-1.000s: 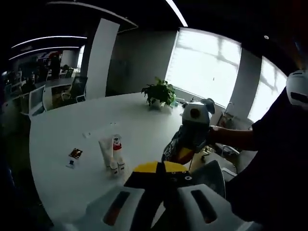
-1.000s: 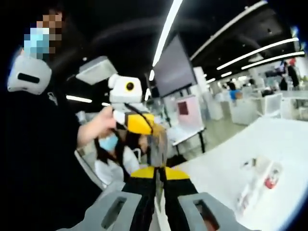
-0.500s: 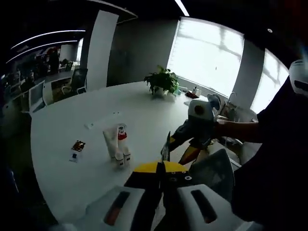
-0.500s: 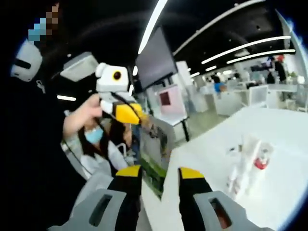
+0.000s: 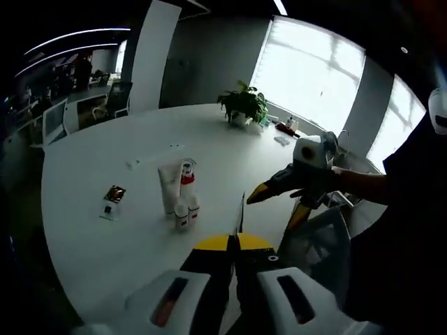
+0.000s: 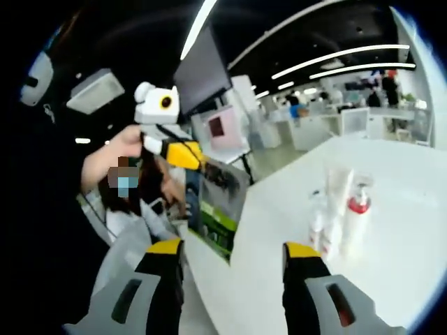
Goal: Arrange the skincare products in the storage area until every visible bottle or jar stands upright without overlapping.
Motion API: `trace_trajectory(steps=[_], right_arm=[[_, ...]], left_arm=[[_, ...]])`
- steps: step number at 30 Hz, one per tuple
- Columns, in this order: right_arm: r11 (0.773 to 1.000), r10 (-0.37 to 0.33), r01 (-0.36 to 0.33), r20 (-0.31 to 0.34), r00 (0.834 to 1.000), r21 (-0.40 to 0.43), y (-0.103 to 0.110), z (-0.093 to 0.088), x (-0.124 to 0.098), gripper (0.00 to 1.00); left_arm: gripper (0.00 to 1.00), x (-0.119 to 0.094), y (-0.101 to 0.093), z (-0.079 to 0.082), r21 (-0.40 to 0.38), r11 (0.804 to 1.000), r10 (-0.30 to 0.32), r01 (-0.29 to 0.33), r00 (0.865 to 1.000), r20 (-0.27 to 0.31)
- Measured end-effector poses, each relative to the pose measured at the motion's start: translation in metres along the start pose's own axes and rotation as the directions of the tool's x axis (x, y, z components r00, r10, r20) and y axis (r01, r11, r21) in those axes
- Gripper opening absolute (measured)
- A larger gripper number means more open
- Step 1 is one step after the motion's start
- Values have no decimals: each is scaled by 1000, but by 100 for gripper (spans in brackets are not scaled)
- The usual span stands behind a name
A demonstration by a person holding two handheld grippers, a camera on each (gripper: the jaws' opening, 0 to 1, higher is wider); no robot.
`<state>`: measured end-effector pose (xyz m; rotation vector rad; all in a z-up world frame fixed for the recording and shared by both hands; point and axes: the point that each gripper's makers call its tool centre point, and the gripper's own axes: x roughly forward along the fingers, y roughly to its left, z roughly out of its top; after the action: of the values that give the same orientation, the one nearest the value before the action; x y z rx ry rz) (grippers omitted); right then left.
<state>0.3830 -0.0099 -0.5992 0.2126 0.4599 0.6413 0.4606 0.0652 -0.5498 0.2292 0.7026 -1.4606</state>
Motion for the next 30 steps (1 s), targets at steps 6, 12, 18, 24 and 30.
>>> trace_trajectory(steps=[6, 12, 18, 24, 30], right_arm=[[1000, -25, 25, -29, 999, 17, -6, -14, -1, 64], [999, -31, 32, -55, 998, 21, -7, -21, 1, 66], [999, -35, 37, -58, 998, 33, -8, -23, 2, 66], [998, -42, 45, -101, 994, 33, -10, -32, 2, 73], [998, -47, 52, -126, 991, 31, -15, -37, 4, 76]], left_arm=[[5, 15, 1, -11, -38, 999, -12, 11, 999, -35], [5, 24, 8, -19, -51, 999, -13, 9, 997, -73], [5, 34, 31, -32, -95, 996, -8, 0, 996, -91], [5, 41, 51, -37, -131, 991, -15, 3, 996, -89], [5, 48, 74, -39, -184, 983, -6, -13, 995, -101]])
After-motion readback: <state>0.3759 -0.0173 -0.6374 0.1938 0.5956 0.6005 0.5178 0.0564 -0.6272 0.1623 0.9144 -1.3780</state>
